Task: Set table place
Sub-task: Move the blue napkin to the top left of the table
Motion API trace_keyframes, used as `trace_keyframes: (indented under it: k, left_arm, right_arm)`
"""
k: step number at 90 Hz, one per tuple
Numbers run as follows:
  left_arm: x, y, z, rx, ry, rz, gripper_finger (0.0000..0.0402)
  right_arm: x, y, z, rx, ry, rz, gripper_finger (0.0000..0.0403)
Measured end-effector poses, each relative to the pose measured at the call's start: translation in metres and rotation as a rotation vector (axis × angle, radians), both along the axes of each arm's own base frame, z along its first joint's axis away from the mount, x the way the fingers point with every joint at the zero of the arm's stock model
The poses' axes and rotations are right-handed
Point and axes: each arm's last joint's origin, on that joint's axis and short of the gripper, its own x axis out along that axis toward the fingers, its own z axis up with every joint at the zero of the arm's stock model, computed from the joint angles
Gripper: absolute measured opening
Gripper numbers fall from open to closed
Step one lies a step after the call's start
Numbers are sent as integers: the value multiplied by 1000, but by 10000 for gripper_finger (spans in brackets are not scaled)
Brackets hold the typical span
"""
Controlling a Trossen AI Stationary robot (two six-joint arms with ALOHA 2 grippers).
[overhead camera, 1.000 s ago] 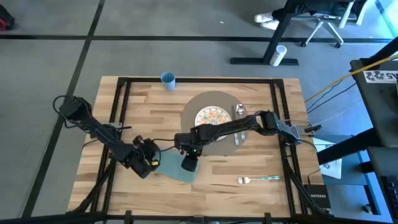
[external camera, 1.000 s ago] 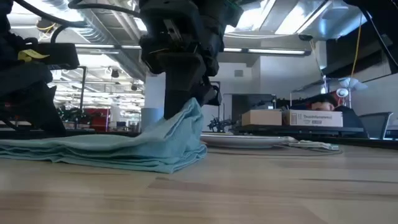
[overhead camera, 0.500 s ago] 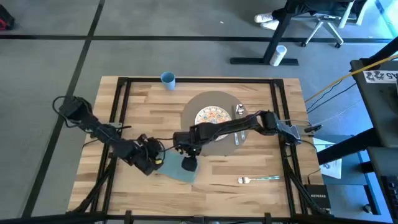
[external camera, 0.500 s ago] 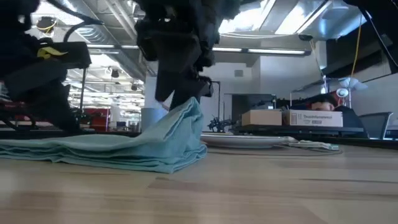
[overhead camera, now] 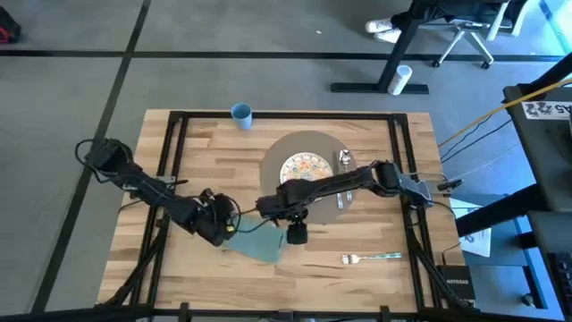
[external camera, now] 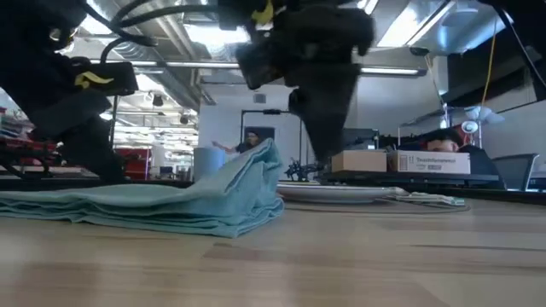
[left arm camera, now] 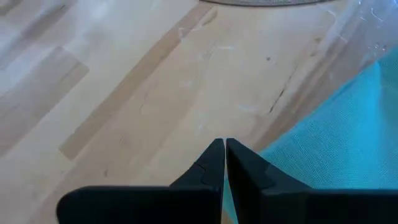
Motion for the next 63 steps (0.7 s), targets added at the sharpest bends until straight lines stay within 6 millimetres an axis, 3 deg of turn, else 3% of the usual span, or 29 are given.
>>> trace_keyframes:
  k: [24,40,63]
  left_arm:
    - [-1,-1,-1,-14,42,-50,0]
    - [-1,-1,-1,-18,62,-64,0]
    - [-1,-1,-1,-9,70,-77,0]
  right_arm:
    - [-13,15,1,-113,71,107,230]
    - [-23,16,12,-120,58,122,230]
    - [-68,7,23,-117,16,93,230]
